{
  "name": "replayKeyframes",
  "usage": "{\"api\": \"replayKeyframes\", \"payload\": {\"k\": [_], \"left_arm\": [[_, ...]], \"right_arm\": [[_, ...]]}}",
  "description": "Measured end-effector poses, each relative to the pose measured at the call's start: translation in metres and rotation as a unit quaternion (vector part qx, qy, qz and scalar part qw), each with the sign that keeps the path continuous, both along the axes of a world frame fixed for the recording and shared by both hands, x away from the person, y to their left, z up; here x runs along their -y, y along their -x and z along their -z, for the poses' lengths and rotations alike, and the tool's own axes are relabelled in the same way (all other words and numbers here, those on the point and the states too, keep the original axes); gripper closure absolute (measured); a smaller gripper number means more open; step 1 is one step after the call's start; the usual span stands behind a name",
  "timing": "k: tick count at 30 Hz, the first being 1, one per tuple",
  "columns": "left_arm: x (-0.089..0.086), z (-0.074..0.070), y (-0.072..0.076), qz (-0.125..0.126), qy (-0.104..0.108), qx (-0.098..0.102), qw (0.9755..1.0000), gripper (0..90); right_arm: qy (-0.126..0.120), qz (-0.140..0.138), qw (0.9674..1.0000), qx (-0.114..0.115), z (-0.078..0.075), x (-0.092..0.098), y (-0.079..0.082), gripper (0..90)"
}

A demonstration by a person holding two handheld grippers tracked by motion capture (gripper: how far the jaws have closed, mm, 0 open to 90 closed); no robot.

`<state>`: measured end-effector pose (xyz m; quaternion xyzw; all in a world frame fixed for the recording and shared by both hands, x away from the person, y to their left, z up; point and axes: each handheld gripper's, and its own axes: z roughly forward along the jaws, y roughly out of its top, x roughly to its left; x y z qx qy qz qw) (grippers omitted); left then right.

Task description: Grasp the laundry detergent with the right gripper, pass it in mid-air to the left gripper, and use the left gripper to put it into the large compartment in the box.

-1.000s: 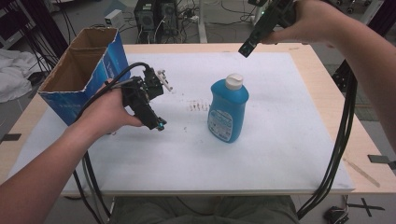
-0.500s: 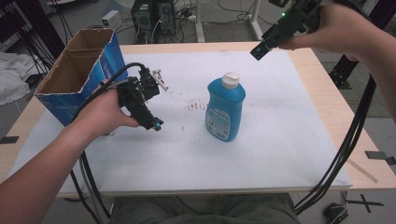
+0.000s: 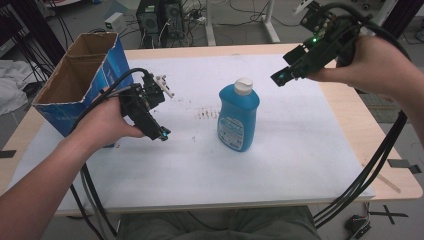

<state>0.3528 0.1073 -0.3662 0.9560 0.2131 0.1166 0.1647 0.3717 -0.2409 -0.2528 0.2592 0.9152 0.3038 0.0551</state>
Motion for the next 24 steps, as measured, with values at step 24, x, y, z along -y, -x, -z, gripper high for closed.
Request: {"api": "replayKeyframes", "payload": {"k": [24], "left_arm": [[-0.001, -0.005, 0.0, 0.001, 0.002, 0.005, 1.0, 14.3]], "right_arm": [[-0.049, 0.018, 0.9986, 0.01, 0.063, -0.022, 0.053, 20.9]]}}
